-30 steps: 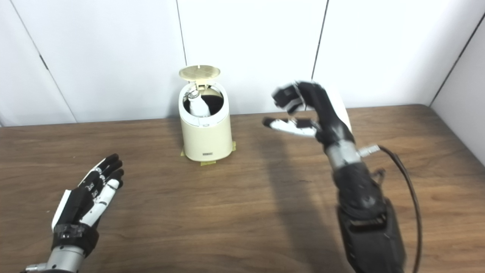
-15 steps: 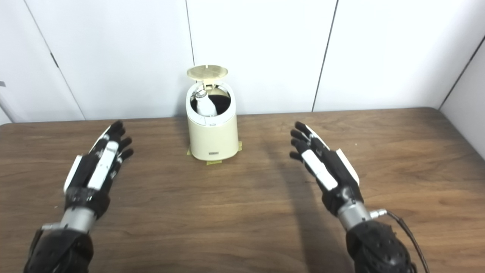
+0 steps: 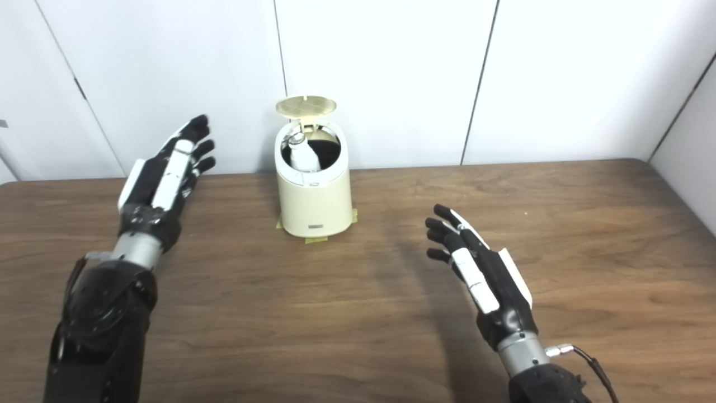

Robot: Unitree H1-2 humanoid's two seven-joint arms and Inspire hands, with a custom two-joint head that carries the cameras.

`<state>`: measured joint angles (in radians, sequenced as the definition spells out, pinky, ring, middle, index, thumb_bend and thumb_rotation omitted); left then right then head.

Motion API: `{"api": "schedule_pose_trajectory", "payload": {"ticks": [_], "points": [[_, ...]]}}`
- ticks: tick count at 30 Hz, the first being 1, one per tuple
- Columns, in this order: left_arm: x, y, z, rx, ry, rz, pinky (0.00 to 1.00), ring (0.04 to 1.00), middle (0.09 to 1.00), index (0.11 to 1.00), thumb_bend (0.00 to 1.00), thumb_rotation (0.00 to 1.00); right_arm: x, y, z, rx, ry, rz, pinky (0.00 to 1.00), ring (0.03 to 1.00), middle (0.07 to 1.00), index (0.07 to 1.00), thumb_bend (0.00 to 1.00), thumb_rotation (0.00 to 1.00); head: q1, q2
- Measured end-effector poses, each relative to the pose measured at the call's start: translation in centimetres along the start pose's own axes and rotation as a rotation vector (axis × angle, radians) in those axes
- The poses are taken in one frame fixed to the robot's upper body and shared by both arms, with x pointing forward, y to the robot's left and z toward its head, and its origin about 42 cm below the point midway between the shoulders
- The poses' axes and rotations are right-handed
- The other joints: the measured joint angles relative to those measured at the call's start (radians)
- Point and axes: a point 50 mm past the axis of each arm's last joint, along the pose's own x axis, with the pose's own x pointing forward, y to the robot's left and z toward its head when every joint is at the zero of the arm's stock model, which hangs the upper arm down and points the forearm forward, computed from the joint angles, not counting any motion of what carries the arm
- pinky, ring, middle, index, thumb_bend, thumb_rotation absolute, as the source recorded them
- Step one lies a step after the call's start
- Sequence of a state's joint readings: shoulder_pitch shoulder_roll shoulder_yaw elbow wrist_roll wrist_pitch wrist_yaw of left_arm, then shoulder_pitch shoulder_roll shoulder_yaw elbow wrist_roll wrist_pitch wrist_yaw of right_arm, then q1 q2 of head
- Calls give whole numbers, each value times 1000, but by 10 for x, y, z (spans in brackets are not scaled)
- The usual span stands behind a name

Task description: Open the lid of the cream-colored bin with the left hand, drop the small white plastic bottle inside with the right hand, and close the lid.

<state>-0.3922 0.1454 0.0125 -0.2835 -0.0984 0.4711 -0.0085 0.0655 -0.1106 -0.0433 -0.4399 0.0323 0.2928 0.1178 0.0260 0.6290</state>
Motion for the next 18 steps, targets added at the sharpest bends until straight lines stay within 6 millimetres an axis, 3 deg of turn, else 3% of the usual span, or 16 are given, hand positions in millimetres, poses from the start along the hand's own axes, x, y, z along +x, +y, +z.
{"api": "schedule_pose_trajectory", "payload": {"ticks": [9, 15, 18], "points": [[57, -13, 8, 147, 35, -90, 919, 941, 945, 919, 470, 793, -4, 2, -6, 15, -6, -47, 750, 826, 847, 869, 535, 956, 0, -15], [82, -22, 26, 437, 12, -162, 903, 949, 944, 903, 453, 811, -7, 4, -11, -11, -24, -85, 719, 801, 828, 861, 518, 962, 5, -20], [93, -19, 30, 493, 18, -147, 920, 960, 954, 904, 446, 782, -7, 5, -11, -11, -38, -93, 720, 799, 825, 861, 517, 955, 3, -21]]}}
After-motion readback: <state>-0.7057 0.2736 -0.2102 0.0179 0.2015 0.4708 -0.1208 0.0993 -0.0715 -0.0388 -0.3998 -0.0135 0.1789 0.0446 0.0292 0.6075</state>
